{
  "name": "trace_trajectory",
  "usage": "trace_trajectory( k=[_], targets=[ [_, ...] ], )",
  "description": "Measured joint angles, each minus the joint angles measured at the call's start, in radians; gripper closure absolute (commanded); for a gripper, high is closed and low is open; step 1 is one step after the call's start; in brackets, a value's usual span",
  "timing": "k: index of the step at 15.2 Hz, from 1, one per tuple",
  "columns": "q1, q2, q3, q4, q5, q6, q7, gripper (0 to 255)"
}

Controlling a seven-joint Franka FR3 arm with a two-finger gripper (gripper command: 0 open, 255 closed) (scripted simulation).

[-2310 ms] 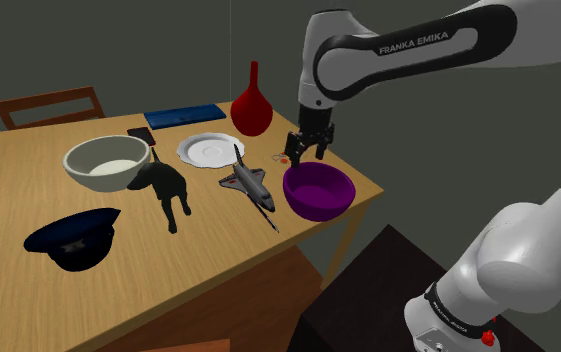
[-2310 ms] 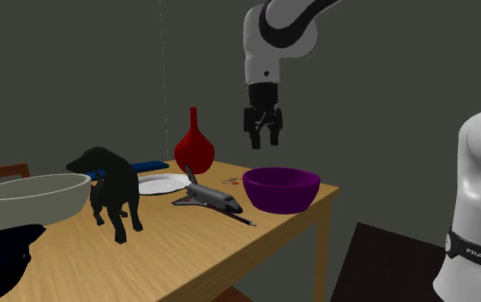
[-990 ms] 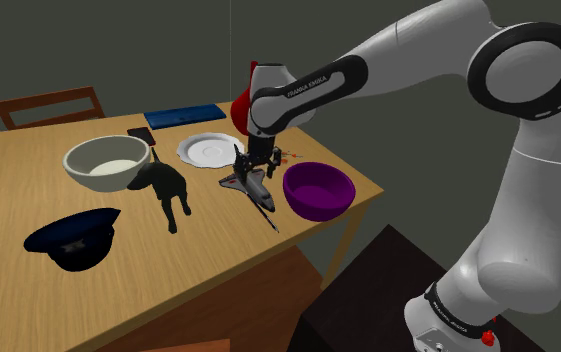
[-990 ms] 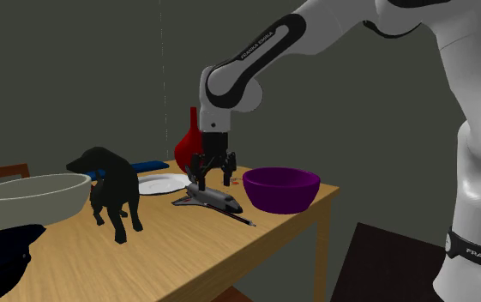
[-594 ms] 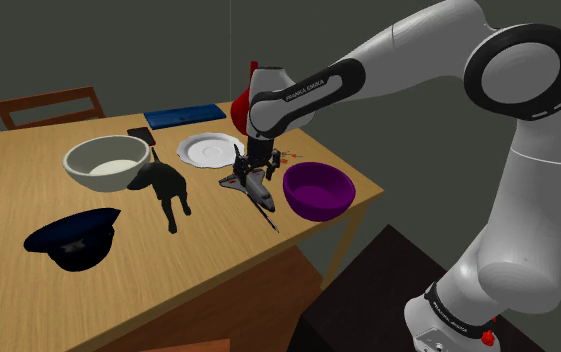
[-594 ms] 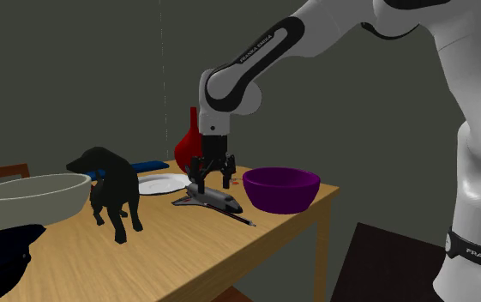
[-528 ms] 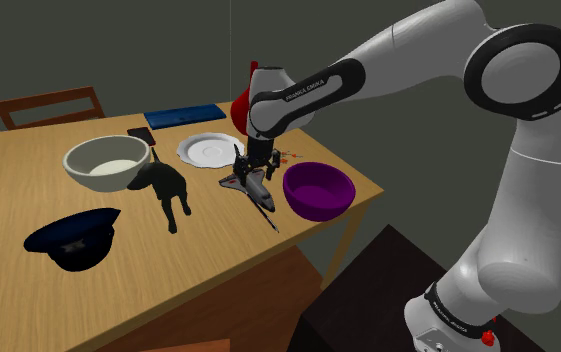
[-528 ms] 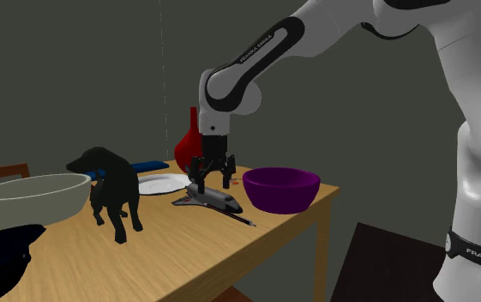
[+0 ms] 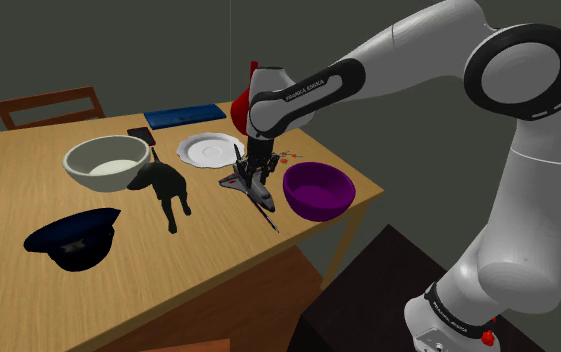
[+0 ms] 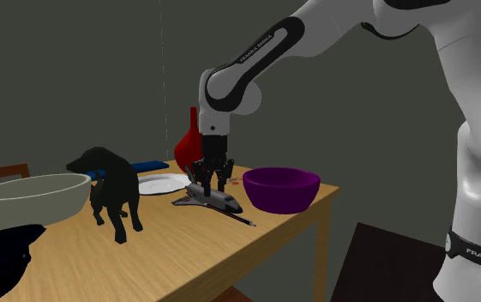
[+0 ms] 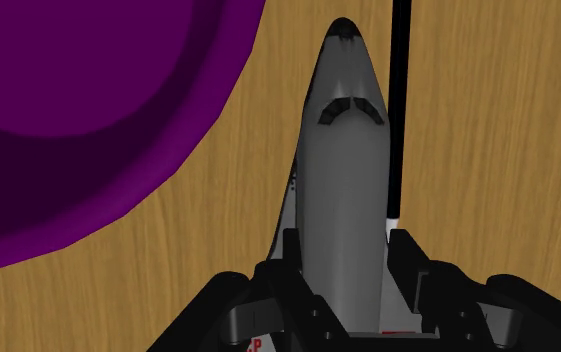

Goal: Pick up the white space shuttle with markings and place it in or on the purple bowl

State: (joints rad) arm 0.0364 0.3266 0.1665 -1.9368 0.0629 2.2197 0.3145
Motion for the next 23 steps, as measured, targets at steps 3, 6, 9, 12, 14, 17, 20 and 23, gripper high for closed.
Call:
trace_trajectory(
  k=[3,6,9,12,14,17,20,23],
  targets=[
    [0.000,0.000,0.000,0.000,0.000,0.000,0.000,255],
    [-0.001,-0.014,0.001,0.008,0.002,-0.022,0.001,255],
    [-0.002,-0.032,0.001,0.024,0.003,-0.056,0.001,255],
    [-0.005,-0.056,0.002,0.038,0.006,-0.093,0.002,255],
    [-0.005,-0.067,0.003,0.049,0.007,-0.116,0.003,255],
    [-0.005,-0.085,0.004,0.066,0.009,-0.150,0.006,255],
    [-0.006,-0.096,0.003,0.091,0.010,-0.186,0.007,255],
    [-0.007,-0.111,0.004,0.114,0.011,-0.223,0.009,255]
  ],
)
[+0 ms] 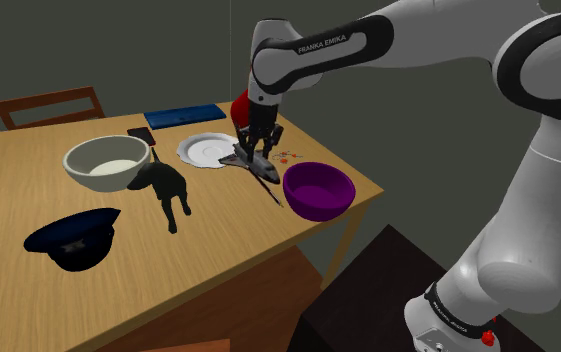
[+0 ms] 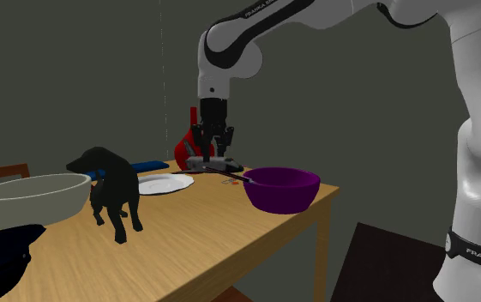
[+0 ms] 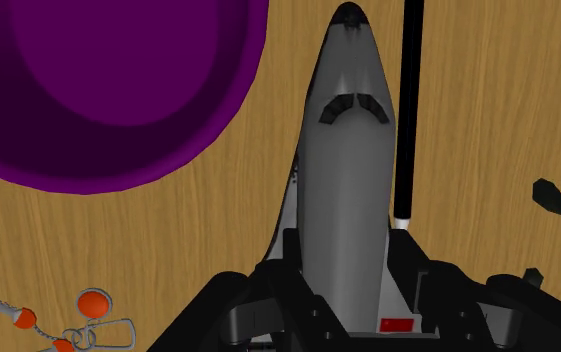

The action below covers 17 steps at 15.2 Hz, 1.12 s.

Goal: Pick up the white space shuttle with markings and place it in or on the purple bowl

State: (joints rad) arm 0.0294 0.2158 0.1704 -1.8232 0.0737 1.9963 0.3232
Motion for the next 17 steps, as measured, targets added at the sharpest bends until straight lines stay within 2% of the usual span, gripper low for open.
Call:
trace_trajectory(
  k=[10,12,17],
  targets=[
    [-0.002,-0.034,0.001,0.087,0.002,-0.120,0.007,255],
    [-0.011,-0.075,-0.004,0.040,0.010,-0.116,-0.009,255],
    [-0.046,-0.247,-0.030,-0.171,0.037,-0.082,-0.081,255]
  ],
)
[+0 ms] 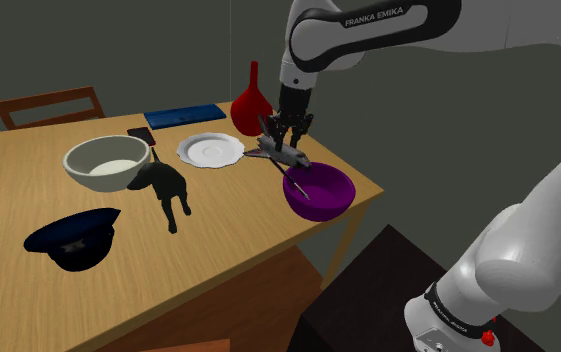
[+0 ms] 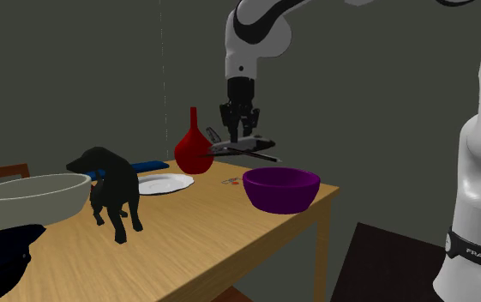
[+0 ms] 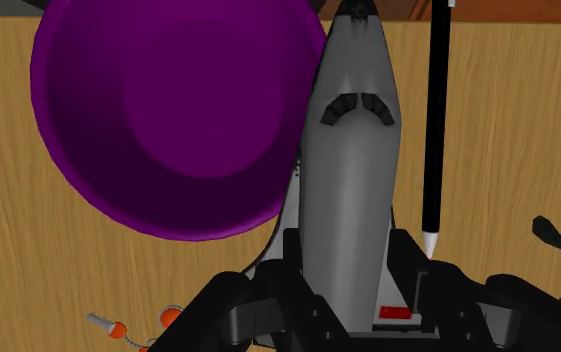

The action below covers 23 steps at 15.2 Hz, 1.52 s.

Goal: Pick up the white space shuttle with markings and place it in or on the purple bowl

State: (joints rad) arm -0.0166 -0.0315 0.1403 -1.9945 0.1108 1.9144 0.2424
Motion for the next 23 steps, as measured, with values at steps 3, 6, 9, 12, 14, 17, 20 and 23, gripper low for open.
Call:
trace_trajectory(
  k=[3,6,9,12,14,17,20,23],
  targets=[
    [-0.017,-0.107,-0.021,-0.124,0.011,0.013,-0.046,255],
    [-0.032,-0.214,-0.046,-0.235,0.015,0.012,-0.089,255],
    [-0.052,-0.312,-0.079,-0.336,0.010,0.011,-0.140,255],
    [-0.057,-0.326,-0.088,-0.379,0.008,0.038,-0.156,255],
    [-0.056,-0.321,-0.087,-0.403,0.010,0.067,-0.159,255],
    [-0.057,-0.310,-0.089,-0.434,0.011,0.109,-0.167,255],
    [-0.055,-0.297,-0.086,-0.462,0.014,0.149,-0.168,255],
    [-0.055,-0.282,-0.085,-0.474,0.016,0.181,-0.172,255]
  ],
)
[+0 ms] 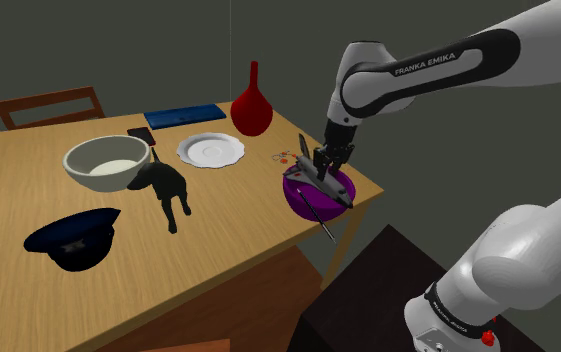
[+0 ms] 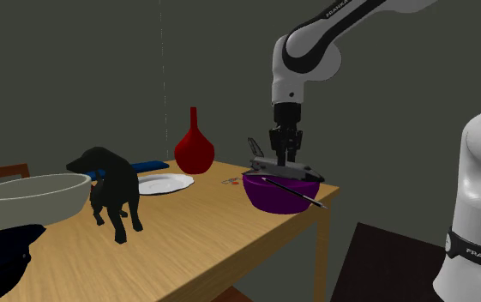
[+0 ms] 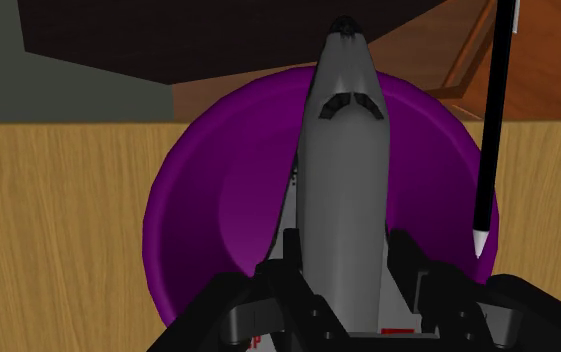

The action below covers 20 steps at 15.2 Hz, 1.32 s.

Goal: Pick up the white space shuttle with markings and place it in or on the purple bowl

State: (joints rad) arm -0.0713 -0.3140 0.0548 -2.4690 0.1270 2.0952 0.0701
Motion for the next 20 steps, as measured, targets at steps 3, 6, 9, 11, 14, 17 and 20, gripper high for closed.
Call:
trace_trajectory(
  k=[3,6,9,11,14,17,20],
  targets=[
    [0.000,0.000,0.001,-0.003,0.001,0.005,0.000,255],
    [0.000,0.000,0.001,-0.003,0.001,0.006,0.000,0],
    [-0.001,0.002,0.000,-0.006,0.000,0.006,0.000,0],
    [-0.001,0.003,0.000,-0.006,0.000,0.006,0.000,0],
    [-0.003,-0.011,-0.003,0.029,-0.004,-0.041,0.002,0],
    [-0.005,-0.031,-0.006,0.074,-0.008,-0.108,0.006,0],
    [-0.007,-0.038,-0.009,0.086,-0.010,-0.128,0.004,0]
  ],
)
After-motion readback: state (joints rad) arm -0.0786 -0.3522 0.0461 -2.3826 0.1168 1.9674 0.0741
